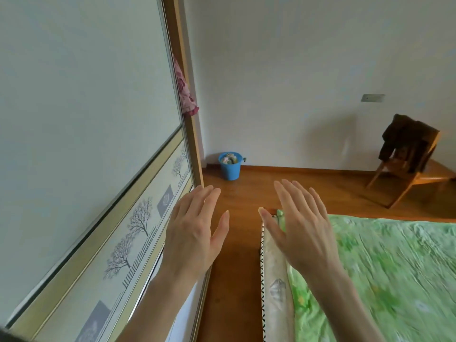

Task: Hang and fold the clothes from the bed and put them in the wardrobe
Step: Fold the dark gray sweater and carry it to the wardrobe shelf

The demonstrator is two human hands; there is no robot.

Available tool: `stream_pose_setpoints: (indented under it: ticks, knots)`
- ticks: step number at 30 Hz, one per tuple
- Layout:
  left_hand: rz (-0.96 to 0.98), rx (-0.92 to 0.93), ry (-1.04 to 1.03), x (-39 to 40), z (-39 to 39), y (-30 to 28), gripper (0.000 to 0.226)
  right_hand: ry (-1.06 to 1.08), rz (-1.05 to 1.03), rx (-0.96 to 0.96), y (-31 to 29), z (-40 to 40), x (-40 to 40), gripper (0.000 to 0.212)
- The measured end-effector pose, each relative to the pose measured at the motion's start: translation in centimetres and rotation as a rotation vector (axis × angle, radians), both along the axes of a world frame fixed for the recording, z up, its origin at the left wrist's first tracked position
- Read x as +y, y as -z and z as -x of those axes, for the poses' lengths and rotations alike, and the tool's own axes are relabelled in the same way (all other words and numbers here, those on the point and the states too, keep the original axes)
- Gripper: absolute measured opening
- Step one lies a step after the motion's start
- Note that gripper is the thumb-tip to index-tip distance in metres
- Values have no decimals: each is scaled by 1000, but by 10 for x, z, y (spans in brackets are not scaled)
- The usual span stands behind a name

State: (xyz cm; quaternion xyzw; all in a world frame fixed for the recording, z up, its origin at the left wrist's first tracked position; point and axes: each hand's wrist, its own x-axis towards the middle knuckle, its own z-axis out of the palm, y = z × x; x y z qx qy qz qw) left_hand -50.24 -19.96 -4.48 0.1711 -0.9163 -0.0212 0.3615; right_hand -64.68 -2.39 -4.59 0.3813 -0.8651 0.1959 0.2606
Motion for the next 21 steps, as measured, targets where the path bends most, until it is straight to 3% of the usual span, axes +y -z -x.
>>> stream_pose_setpoints:
  ticks: [11,21]
  knots:
    - [-46,13,48,-65,121,16,46,46,7,-2,13,112,-40,61]
    - [-95,11,84,-172,270,34,53,124,16,-45,24,251,-141,61]
